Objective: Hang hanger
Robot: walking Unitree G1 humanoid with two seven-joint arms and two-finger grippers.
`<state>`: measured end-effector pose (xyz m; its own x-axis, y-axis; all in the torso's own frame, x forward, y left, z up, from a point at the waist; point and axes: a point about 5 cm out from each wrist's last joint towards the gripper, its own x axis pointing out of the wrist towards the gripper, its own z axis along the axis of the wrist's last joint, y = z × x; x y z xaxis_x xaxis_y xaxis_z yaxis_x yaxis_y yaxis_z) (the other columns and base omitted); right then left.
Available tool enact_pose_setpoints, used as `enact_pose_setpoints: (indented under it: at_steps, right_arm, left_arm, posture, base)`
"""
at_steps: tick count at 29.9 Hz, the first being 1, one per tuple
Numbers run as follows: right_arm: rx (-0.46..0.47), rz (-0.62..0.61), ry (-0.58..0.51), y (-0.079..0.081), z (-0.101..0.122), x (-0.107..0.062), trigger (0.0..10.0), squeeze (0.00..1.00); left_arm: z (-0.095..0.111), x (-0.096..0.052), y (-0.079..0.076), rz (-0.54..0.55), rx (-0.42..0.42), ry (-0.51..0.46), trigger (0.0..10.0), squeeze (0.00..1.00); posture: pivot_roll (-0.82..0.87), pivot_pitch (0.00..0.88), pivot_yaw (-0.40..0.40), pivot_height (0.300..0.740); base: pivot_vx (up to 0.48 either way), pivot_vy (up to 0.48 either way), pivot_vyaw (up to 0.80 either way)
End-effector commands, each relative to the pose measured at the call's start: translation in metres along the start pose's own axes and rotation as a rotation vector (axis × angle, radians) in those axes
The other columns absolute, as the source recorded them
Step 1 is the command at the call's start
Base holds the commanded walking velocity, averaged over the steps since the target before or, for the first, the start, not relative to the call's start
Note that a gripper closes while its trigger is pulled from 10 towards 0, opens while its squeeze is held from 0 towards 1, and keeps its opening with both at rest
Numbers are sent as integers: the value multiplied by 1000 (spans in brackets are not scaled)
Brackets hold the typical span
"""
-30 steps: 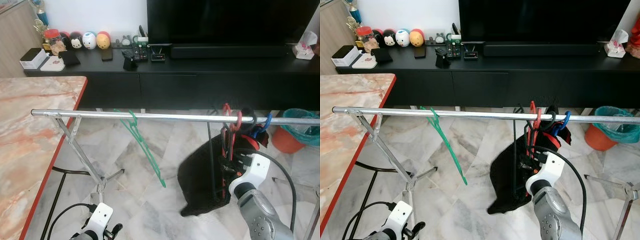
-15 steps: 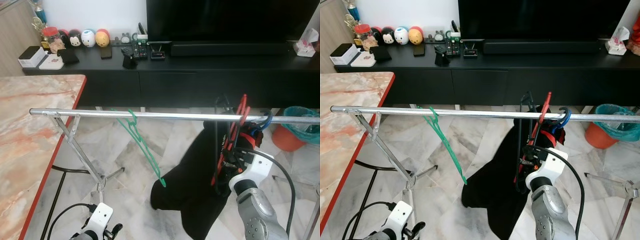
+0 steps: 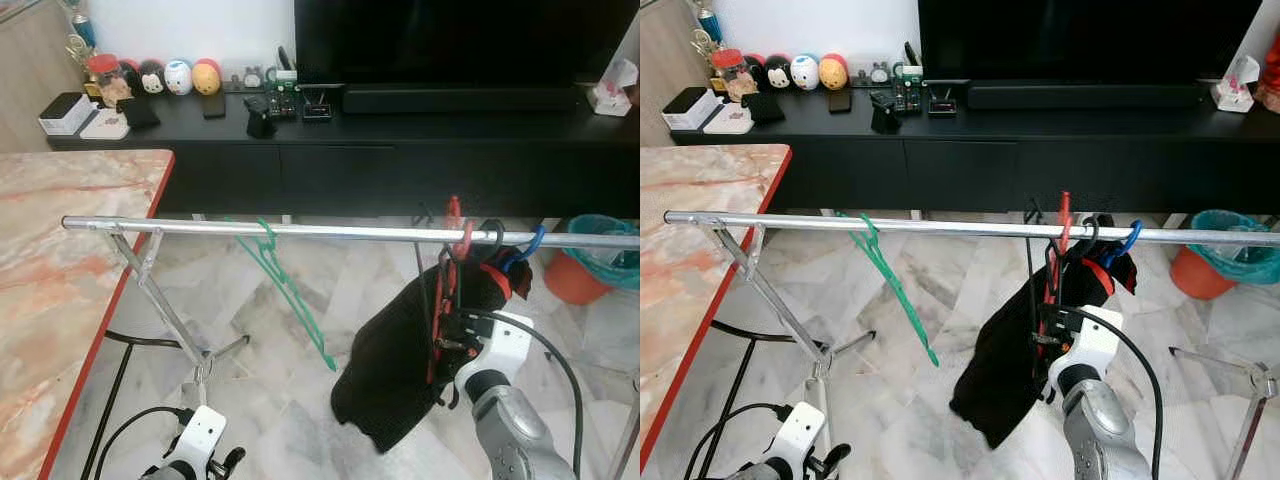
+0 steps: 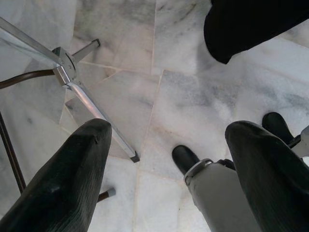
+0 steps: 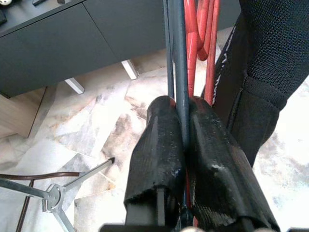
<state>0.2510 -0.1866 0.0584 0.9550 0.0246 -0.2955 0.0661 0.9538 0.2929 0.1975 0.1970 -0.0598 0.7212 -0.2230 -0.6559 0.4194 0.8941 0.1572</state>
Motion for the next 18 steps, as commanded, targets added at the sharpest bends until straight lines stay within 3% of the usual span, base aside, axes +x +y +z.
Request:
enact_pose_setpoints:
  at_steps: [1, 8, 13, 18]
  right_arm:
    - [-3, -8, -10, 1, 1, -4, 10000, 0]
    - [27, -20, -8, 0, -5, -12, 10000, 0]
    - [35, -48, 62, -5, -17, -20, 10000, 0]
    - [50, -45, -28, -4, -7, -23, 10000, 0]
  left_arm:
    - [-6, -2, 2, -1, 20, 29, 10000, 0]
    - [-6, -2, 2, -3, 21, 32, 10000, 0]
    - [-6, -2, 2, -4, 24, 35, 10000, 0]
    - [-7, -3, 2, -3, 24, 38, 10000, 0]
  posture:
    - [-11, 61, 18, 740]
    - [-15, 61, 22, 740]
    - [-17, 60, 22, 740]
    - [-21, 60, 22, 740]
  base:
    - [0, 0, 0]
    - [0, 0, 0]
    - [0, 0, 0]
    - [0, 0, 0]
